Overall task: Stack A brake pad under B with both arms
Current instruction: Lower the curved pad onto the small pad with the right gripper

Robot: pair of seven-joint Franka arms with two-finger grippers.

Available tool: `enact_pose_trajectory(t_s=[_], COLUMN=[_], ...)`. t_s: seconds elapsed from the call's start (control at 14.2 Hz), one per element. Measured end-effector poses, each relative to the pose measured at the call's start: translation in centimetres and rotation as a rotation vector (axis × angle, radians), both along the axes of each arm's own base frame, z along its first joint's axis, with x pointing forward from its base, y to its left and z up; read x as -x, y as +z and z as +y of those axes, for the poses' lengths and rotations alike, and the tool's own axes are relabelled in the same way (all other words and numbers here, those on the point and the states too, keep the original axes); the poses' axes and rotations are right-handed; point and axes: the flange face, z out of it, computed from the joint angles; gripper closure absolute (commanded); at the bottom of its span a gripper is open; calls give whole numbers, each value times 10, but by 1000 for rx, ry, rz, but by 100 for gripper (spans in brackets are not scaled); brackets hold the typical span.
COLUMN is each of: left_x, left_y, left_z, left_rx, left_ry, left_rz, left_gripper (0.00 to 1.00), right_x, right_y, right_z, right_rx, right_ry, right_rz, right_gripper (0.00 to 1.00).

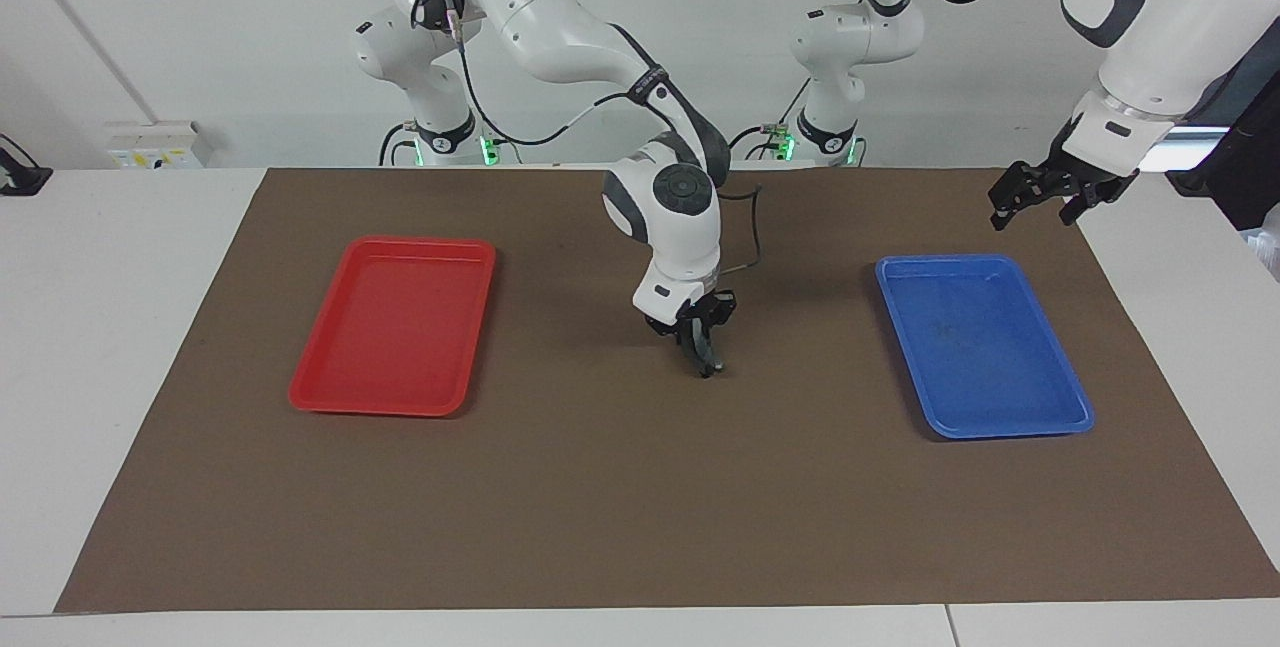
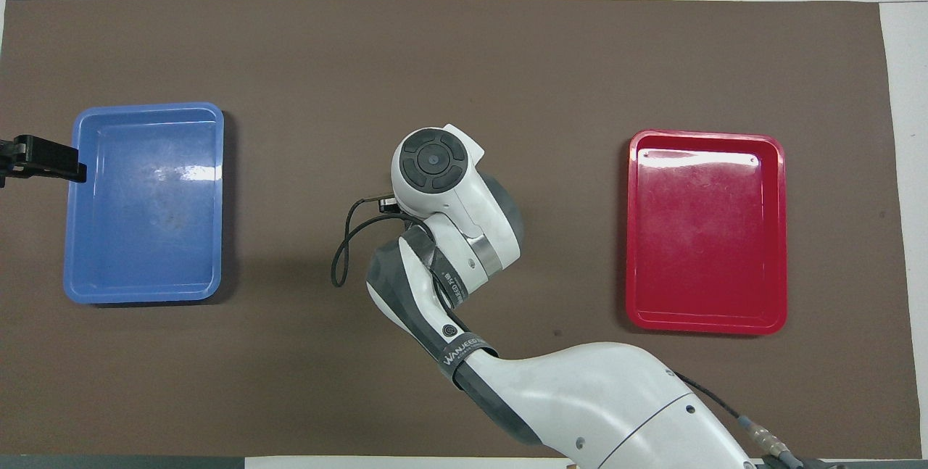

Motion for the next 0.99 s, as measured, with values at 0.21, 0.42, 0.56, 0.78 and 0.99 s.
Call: enact_pose_trajectory(t_s=[0.21,0.42,0.56,0.78,0.99], left_x=[0,0,0,0,0], left_y=[0,0,0,0,0], left_z=[-1,-1,0,0,0], left_rx=[0,0,0,0,0], left_ry=[-2,-1,-1,0,0], left_rz=[0,0,0,0,0], left_gripper=[0,0,0,0,0], right_x=[1,4,4,5,5], right_y=[-6,-12,-13,-13,-13], right_z=[-1,-3,-3,-3,-3], right_rx=[-1,6,5,3,1], right_ry=[-2,-2,-2,-2,-3], right_rz=[-4,4,3,-1,-3], right_gripper=[98,97,95,94,81])
